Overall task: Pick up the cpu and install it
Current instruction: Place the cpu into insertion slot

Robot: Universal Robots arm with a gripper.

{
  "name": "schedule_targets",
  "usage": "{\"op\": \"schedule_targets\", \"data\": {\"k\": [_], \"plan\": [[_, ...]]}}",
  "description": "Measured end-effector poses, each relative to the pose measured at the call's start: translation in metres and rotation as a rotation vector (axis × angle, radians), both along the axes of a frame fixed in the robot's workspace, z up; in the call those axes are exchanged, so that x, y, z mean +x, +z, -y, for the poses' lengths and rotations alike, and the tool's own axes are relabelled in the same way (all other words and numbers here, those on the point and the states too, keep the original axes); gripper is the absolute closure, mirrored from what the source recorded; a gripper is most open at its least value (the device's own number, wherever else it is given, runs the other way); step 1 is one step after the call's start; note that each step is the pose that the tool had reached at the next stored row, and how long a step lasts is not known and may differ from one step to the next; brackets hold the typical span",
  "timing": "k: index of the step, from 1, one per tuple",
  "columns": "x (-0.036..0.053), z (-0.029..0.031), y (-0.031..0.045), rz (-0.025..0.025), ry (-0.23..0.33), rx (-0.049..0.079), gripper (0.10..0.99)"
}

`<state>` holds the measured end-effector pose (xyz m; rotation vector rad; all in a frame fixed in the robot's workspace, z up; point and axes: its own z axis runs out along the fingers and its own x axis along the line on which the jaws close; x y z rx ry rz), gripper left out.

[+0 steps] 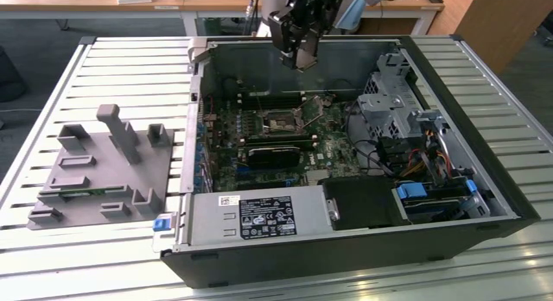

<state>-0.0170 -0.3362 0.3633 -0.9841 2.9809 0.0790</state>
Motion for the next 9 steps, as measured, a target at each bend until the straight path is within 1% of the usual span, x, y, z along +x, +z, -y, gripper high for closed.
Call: {"op": "schedule_targets", "data": {"k": [9], "plan": [[0.0000,-0.0009,-0.0011,0.0002,-0.104,0.000,0.545]]}}
